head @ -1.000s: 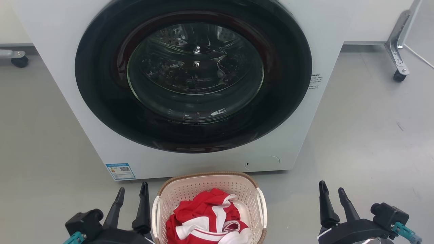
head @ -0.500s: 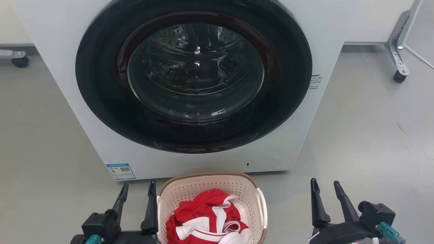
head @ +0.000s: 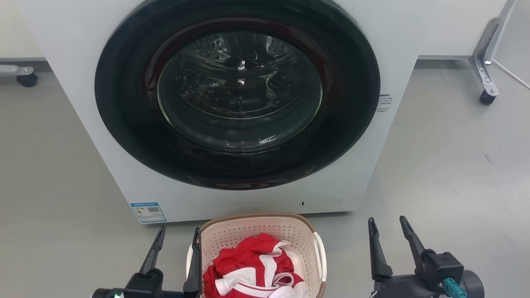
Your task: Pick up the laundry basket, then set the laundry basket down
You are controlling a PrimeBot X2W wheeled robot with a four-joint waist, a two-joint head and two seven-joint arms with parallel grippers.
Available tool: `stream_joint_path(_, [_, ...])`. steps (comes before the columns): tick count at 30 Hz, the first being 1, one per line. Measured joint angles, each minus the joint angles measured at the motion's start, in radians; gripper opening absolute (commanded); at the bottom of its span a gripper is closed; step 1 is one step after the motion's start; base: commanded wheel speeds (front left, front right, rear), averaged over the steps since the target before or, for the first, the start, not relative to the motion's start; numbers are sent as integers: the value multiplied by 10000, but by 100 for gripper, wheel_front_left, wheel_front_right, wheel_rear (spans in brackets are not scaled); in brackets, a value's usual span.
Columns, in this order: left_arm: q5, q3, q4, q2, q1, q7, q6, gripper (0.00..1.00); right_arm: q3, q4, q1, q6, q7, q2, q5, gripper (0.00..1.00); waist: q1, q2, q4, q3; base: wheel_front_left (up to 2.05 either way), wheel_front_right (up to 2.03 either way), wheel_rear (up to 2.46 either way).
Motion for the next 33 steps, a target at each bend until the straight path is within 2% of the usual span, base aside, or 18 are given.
stream_joint_path(33, [-10, 270, -98, -150, 150, -6, 67, 100, -121, -226, 48, -2, -33, 8, -263, 100, 0, 0, -1, 123, 0, 0, 0])
